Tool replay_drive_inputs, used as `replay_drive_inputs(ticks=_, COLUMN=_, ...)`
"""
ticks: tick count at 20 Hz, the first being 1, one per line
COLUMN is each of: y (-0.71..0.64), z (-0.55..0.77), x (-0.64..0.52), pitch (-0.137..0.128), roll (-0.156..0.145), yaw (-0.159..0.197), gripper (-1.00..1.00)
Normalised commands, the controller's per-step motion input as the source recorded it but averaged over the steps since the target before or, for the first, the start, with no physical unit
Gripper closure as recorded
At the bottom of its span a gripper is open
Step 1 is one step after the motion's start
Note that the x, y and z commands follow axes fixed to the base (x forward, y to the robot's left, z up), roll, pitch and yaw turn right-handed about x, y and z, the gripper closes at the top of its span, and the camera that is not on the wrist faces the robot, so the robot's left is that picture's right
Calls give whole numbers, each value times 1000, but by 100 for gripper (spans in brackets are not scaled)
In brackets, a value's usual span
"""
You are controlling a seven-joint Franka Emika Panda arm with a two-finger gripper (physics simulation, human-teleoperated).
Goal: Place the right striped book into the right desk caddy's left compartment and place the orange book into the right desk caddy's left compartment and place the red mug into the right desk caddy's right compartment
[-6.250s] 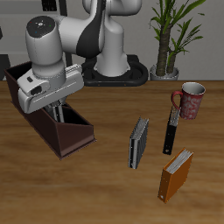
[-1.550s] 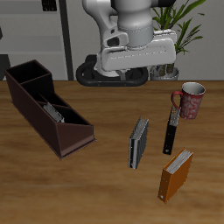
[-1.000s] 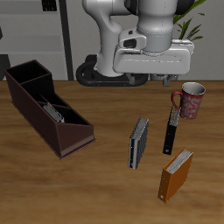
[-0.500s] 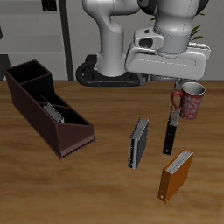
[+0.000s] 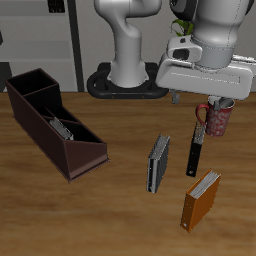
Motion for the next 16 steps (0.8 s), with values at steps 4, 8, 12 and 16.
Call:
replay_drive_inputs(ticks=4, y=216, z=127, x=197, pitch=-20, roll=29, yaw=-34, gripper=-100)
replay_drive_inputs(ticks=8, y=57, z=145, x=292, pitch=-26, roll=1, yaw=-46, gripper=-100)
replay_drive_inputs(ticks=12, y=6, z=120, x=406, pitch=-60, roll=0, yaw=-12, gripper=-100)
replay_drive_inputs(ticks=16, y=-91, z=-124, x=394, pitch=36, roll=16, yaw=-57, gripper=-100)
